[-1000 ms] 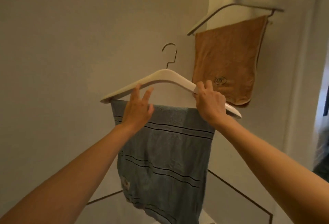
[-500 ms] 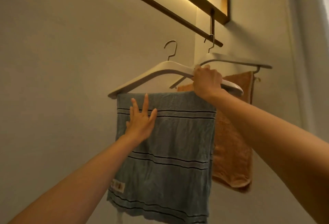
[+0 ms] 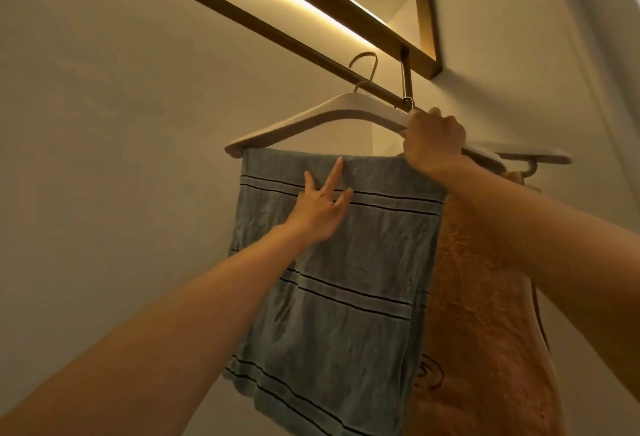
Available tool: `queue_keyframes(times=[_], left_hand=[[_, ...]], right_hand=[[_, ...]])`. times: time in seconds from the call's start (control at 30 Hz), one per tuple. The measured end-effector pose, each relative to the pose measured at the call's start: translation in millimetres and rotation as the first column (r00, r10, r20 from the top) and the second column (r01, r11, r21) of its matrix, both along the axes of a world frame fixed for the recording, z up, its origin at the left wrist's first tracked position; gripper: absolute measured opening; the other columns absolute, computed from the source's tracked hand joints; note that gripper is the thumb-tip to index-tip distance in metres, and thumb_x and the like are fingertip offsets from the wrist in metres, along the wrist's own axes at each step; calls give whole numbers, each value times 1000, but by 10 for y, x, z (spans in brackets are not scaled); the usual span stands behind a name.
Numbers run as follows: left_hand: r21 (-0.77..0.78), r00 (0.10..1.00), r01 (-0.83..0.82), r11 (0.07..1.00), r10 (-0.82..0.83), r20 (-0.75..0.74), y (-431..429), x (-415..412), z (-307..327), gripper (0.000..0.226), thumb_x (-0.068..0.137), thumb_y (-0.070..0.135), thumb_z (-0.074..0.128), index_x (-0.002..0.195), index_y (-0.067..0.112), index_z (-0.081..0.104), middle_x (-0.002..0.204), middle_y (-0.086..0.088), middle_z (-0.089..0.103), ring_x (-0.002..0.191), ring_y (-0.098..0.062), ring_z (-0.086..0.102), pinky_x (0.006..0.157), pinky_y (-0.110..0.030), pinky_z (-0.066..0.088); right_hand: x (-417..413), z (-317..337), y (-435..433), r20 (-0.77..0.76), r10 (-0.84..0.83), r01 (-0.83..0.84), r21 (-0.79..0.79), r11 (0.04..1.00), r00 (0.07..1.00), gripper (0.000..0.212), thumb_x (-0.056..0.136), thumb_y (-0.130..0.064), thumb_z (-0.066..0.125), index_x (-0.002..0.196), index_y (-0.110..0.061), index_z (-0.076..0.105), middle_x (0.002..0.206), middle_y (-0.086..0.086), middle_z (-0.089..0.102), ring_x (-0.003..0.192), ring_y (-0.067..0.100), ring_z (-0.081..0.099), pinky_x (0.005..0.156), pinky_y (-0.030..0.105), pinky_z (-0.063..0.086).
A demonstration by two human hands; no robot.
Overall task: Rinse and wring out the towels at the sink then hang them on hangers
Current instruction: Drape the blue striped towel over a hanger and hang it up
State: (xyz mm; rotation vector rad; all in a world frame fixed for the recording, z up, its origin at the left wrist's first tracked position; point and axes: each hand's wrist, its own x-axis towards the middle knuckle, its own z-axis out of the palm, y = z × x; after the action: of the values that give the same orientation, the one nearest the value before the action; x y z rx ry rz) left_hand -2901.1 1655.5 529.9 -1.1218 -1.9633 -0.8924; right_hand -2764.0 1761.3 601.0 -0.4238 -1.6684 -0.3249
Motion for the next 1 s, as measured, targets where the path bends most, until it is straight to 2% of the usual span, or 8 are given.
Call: queue_keyframes(times=[0.07,0.27,0.33,0.43,0.57,0.77,0.9,1.0], left_hand=[[12,1000,-18,1000,18,21,111,-26,115,52,99,41,23,147,37,4,157,-13,-5,142,-41,-6,117,-48,11],[44,992,20,999,-25,123,382,-47,170,60,97,47,28,143,46,-9,155,-22,-2,143,-39,-6,115,-52,15],[48,991,20,999,-26,133,425,-110,131,60,97,47,29,144,44,-9,155,-21,-10,143,-40,-3,115,-52,15],[58,995,16,998,-21,99,480,-205,18,59,97,48,27,145,42,-7,154,-10,-22,143,-38,-10,115,-54,14],[138,989,-5,990,-16,145,506,-204,-134,63,96,50,28,141,45,-16,152,-7,-30,143,-38,-5,115,-54,13],[112,986,57,992,-74,151,495,-167,-174,64,97,47,28,141,44,-17,152,-11,-28,144,-35,-7,116,-50,11],[19,987,99,995,-100,127,467,-121,-272,62,98,45,27,145,37,-12,157,-10,-13,144,-28,-12,117,-43,3],[-26,977,114,993,-108,183,384,-82,-293,62,99,44,27,145,37,-14,156,-15,-10,145,-25,-3,114,-37,11]], right_hand=[[-1,103,73,-17,-25,24,-27,999,1000,33,96,-18,48,124,-1,51,117,19,54,111,36,53,92,44,44],[-100,166,212,23,-23,25,-66,998,999,34,95,-18,50,124,-1,52,120,18,55,115,35,52,93,43,43],[-126,156,212,40,-30,32,-55,998,999,34,95,-16,51,125,-1,51,121,19,55,116,36,51,95,44,43],[-204,98,193,60,-25,27,-36,999,998,35,94,-17,52,126,-3,51,123,18,53,117,36,51,95,44,43],[-273,-7,165,51,9,-8,-29,1000,999,33,95,-19,51,124,-4,52,122,17,53,115,35,53,95,45,44],[-207,-49,139,36,-19,20,-44,999,999,35,95,-17,51,127,-3,50,123,17,51,117,34,51,97,45,42],[-161,-29,140,26,-52,53,-50,997,998,36,94,-16,52,128,-2,50,125,19,50,118,35,50,99,45,38],[-139,-8,144,6,-55,55,-49,997,998,37,94,-17,52,128,-1,50,129,20,49,122,35,45,105,46,32]])
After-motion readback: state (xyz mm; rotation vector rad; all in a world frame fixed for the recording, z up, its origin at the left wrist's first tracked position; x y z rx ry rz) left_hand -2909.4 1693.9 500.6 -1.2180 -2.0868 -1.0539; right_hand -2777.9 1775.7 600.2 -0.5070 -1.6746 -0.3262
